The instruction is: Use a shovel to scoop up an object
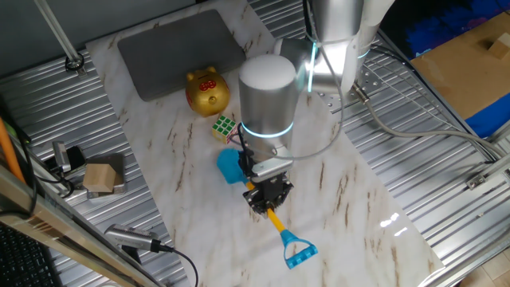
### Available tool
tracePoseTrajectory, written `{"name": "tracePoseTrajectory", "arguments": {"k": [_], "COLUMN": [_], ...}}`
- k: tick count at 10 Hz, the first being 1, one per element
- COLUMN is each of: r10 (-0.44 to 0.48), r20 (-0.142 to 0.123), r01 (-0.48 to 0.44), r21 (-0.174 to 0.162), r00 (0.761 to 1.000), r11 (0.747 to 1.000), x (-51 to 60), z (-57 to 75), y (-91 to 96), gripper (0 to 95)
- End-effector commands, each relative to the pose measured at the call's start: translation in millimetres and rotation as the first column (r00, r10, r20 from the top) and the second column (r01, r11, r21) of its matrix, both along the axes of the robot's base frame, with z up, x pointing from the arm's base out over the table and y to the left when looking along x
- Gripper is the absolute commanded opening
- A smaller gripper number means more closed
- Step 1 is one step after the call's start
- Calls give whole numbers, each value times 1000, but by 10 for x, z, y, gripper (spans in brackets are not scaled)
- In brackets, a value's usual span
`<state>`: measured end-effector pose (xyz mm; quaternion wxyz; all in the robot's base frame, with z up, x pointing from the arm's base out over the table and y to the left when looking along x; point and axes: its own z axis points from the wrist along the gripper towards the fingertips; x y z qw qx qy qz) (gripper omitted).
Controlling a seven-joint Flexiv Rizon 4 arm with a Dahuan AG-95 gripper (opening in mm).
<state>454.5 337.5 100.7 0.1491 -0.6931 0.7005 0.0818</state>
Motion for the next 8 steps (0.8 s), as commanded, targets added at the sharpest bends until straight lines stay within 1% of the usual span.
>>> {"name": "tracePoseTrajectory", "arguments": {"k": [1,3,5,6,7,8], "r10": [-2,-2,-11,-14,-10,-1], "r20": [-3,-4,-10,-15,-16,-15], "r01": [2,2,11,14,10,1], "r21": [-8,-12,-12,-6,-8,-12], "r00": [1000,1000,1000,1000,1000,1000], "r11": [1000,1000,1000,1000,1000,1000], "x": [-28,-60,-117,-127,-127,-139], "z": [64,50,0,-33,-46,-76], "y": [18,21,12,-12,-26,-92], "gripper": [0,0,0,0,0,0]}}
